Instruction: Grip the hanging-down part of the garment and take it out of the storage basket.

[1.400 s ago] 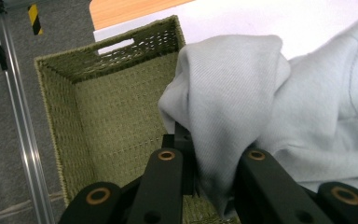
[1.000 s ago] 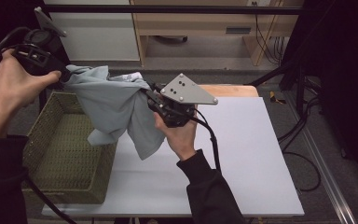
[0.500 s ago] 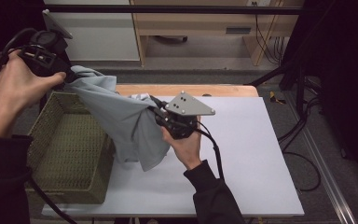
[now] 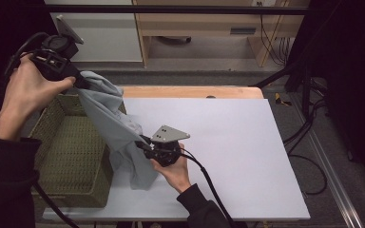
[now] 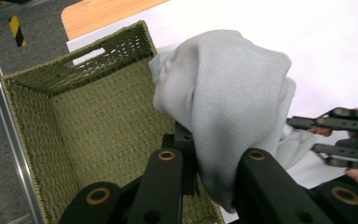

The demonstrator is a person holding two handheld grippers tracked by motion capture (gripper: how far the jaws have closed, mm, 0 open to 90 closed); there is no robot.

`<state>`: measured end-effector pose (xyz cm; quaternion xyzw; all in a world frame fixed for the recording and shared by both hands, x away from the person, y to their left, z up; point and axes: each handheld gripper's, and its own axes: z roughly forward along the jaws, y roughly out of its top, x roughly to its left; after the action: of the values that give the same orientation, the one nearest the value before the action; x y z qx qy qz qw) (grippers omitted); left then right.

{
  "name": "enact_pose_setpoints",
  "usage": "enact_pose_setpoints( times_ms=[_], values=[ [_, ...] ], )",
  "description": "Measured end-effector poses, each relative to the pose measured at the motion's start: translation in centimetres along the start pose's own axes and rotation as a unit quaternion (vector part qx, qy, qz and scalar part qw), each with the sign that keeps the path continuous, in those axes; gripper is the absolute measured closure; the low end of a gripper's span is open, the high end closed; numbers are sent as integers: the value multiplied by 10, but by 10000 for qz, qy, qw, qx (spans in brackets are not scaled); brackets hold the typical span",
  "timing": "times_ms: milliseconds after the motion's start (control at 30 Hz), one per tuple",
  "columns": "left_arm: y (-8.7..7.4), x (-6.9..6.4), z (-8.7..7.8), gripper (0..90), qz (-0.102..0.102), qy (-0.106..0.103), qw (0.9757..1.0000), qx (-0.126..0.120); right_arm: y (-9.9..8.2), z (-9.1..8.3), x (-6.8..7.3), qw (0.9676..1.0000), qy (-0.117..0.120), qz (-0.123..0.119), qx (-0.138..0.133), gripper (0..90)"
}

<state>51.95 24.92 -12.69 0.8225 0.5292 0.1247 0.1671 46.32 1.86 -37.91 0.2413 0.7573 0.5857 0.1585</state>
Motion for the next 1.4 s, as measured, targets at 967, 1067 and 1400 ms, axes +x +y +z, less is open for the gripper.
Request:
enact_pose_setpoints(
  times_ms=[967,1067,1400],
  values=[
    [-1,1,5,823,-6,-25,10000,-23,-23,-111,-53,9937,-866,560,-447,118],
    [-2,2,5,823,-8,-24,10000,6,-30,-122,-57,9919,-1042,561,-452,103],
    [-5,7,6,823,-83,-67,9999,3,-53,-162,-66,9826,-1612,666,-640,62]
  ],
)
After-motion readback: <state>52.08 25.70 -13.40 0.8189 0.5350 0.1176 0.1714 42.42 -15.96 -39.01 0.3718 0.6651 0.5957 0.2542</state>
